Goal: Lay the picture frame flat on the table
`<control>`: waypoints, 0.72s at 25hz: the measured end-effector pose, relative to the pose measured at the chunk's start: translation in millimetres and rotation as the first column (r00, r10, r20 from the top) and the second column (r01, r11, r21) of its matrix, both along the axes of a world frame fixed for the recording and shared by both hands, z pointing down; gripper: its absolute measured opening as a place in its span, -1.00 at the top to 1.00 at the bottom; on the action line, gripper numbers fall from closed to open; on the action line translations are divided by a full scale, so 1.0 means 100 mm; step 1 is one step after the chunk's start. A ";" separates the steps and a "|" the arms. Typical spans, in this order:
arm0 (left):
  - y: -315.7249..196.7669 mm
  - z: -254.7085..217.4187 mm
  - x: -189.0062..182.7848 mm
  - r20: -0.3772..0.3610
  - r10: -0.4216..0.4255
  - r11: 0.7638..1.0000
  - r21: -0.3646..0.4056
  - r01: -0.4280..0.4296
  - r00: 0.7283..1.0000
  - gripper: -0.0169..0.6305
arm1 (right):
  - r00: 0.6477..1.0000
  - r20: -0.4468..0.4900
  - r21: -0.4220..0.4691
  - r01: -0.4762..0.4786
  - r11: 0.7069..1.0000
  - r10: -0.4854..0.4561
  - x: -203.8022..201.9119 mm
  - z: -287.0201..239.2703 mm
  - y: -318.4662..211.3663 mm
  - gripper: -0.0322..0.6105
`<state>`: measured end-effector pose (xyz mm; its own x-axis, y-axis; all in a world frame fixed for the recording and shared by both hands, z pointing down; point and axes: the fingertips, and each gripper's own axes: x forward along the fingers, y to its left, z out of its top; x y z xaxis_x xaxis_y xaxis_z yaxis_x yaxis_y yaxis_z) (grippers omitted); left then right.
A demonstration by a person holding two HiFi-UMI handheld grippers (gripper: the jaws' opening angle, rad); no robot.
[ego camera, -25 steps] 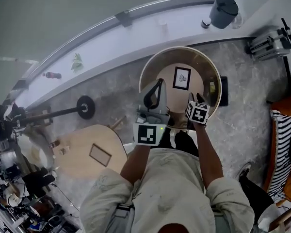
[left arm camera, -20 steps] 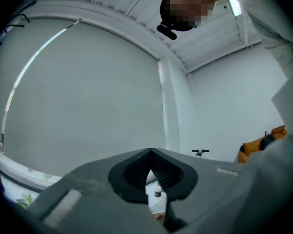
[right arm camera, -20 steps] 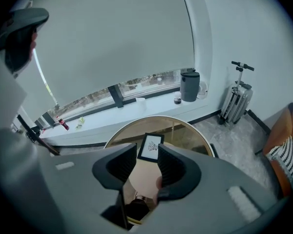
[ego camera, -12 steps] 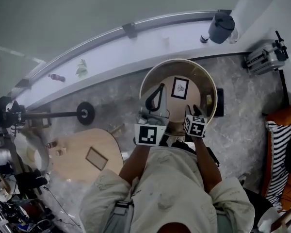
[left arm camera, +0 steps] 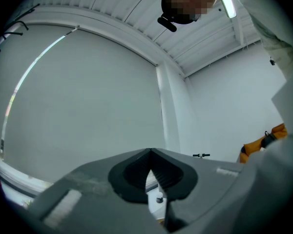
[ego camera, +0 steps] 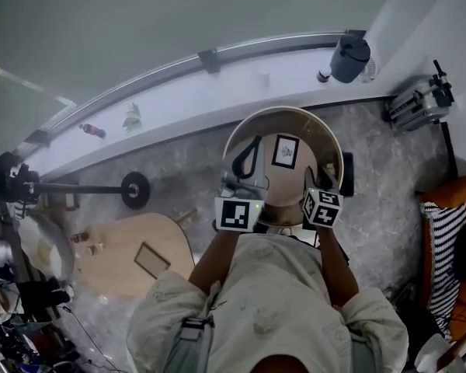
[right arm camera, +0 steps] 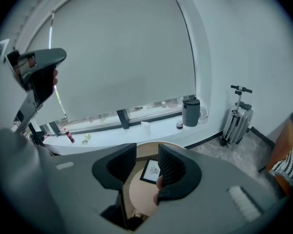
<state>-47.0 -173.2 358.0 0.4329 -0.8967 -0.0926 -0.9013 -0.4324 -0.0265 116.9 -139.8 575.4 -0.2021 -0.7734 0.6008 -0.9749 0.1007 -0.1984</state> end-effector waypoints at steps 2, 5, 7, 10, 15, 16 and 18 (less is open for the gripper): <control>-0.03 -0.01 0.01 -0.006 0.000 1.000 -0.002 0.000 1.000 0.94 | 1.000 0.003 0.035 -0.009 0.999 0.009 0.05 -0.14 -0.07 0.46; -0.04 -0.04 0.01 -0.007 0.003 1.000 0.002 -0.003 1.000 0.94 | 1.000 0.006 0.077 -0.020 0.997 0.019 0.10 -0.32 -0.16 0.46; -0.04 -0.06 0.00 -0.007 0.004 1.000 0.007 -0.004 1.000 0.94 | 1.000 0.003 0.110 -0.027 0.994 0.027 0.13 -0.45 -0.21 0.46; -0.08 -0.10 0.00 -0.016 0.000 1.000 0.019 0.000 1.000 0.94 | 0.999 -0.014 0.168 -0.033 0.985 0.036 0.19 -0.66 -0.31 0.46; -0.14 -0.17 -0.01 -0.015 -0.001 1.000 0.031 0.001 1.000 0.94 | 0.997 0.032 0.248 -0.070 0.966 0.064 0.29 -1.08 -0.45 0.45; -0.15 -0.18 -0.01 -0.016 -0.002 0.999 0.036 0.002 1.000 0.94 | 0.997 0.041 0.267 -0.078 0.961 0.069 0.30 -1.17 -0.48 0.45; -0.17 -0.20 -0.02 -0.011 -0.002 0.999 0.043 0.003 1.000 0.94 | 0.997 0.034 0.308 -0.082 0.948 0.075 0.35 -1.34 -0.52 0.45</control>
